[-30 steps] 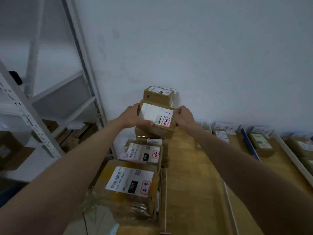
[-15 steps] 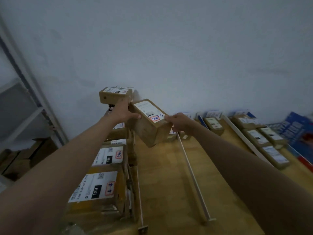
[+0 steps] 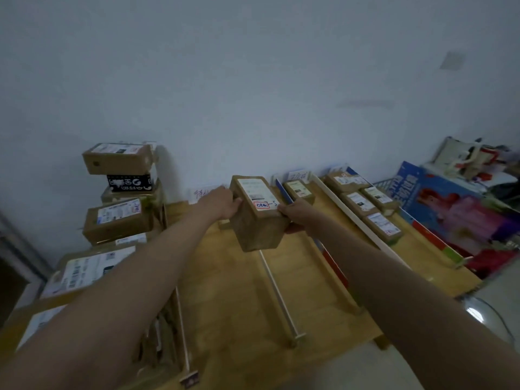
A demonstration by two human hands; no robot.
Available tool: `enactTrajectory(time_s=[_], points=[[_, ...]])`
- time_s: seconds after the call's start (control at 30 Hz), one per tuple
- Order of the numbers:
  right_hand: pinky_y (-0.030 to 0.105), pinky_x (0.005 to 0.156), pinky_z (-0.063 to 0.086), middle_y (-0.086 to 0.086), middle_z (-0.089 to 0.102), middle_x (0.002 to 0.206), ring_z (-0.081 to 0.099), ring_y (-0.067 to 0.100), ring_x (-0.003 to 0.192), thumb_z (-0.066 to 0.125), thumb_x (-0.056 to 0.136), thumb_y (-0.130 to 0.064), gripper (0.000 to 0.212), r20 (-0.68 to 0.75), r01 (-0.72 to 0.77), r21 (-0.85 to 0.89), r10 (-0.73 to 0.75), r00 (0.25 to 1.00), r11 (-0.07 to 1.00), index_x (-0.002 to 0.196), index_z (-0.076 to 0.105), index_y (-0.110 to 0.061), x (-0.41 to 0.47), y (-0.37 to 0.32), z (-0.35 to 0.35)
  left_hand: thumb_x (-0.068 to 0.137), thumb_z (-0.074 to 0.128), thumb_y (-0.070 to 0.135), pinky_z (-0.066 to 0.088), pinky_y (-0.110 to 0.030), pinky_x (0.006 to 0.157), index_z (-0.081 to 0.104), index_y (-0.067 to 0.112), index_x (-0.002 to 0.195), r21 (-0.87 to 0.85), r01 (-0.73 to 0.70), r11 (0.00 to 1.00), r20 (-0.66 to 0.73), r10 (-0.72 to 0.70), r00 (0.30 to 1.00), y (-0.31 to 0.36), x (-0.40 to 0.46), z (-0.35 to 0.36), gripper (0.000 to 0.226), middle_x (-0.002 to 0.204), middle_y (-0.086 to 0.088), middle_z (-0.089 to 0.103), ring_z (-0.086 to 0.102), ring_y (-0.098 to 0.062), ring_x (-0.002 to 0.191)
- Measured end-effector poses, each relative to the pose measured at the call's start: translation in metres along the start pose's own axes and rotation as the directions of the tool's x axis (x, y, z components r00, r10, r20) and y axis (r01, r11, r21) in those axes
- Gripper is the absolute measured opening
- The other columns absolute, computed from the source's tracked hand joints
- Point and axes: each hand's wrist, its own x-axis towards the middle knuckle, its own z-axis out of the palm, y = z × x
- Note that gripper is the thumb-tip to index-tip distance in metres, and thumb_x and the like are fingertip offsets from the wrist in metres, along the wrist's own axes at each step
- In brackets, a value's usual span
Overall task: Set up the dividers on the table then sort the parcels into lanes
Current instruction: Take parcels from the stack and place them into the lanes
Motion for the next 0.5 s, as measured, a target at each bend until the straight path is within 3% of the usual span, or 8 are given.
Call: enactTrajectory(time_s=[0.13, 0.23, 0.4, 0.5], points=[[0.035, 0.065, 0.058, 0.019, 0.060, 0.120, 0.064, 0.031, 0.099, 0.053, 0.099, -0.026, 0.040, -0.036, -0.049, 0.003, 0.049, 0.998, 0.999, 0.130, 0.050, 0.001, 0.005, 0.034, -0.042, 0.100, 0.035, 0.052, 0.046, -0.046, 0.099, 0.058, 0.010, 0.129, 0.045, -0.018, 0.999, 0.005, 0.018, 1.000, 0.048, 0.011, 0.026, 0.056, 0.133, -0.016, 0.056, 0.055, -0.033, 0.120], [0.038, 0.075, 0.058, 0.017, 0.061, 0.119, 0.064, 0.031, 0.103, 0.051, 0.100, -0.026, 0.036, -0.071, -0.062, -0.011, 0.061, 0.996, 0.998, 0.126, 0.055, -0.001, 0.009, 0.062, -0.080, 0.100, 0.032, 0.053, 0.042, -0.048, 0.100, 0.059, 0.010, 0.122, 0.099, -0.001, 0.995, -0.023, 0.004, 1.000, 0.092, 0.018, 0.047, 0.055, 0.132, -0.014, 0.053, 0.051, -0.034, 0.122], [0.039, 0.082, 0.055, 0.012, 0.061, 0.111, 0.061, 0.025, 0.095, 0.050, 0.101, -0.029, 0.026, -0.130, -0.123, 0.005, 0.122, 0.984, 0.992, 0.112, 0.052, -0.006, 0.025, 0.113, -0.159, 0.103, 0.027, 0.049, 0.042, -0.048, 0.097, 0.052, 0.010, 0.132, 0.160, -0.018, 0.987, -0.059, 0.028, 0.998, 0.168, 0.032, 0.089, 0.055, 0.138, -0.013, 0.046, 0.046, -0.033, 0.127], [0.038, 0.082, 0.049, 0.008, 0.055, 0.108, 0.055, 0.024, 0.098, 0.049, 0.101, -0.029, 0.025, -0.160, -0.127, 0.024, 0.129, 0.979, 0.992, 0.117, 0.050, -0.010, 0.038, 0.143, -0.204, 0.103, 0.026, 0.048, 0.040, -0.046, 0.102, 0.050, 0.011, 0.136, 0.195, 0.000, 0.981, -0.050, 0.010, 0.999, 0.210, 0.042, 0.111, 0.055, 0.140, -0.011, 0.046, 0.045, -0.031, 0.129]])
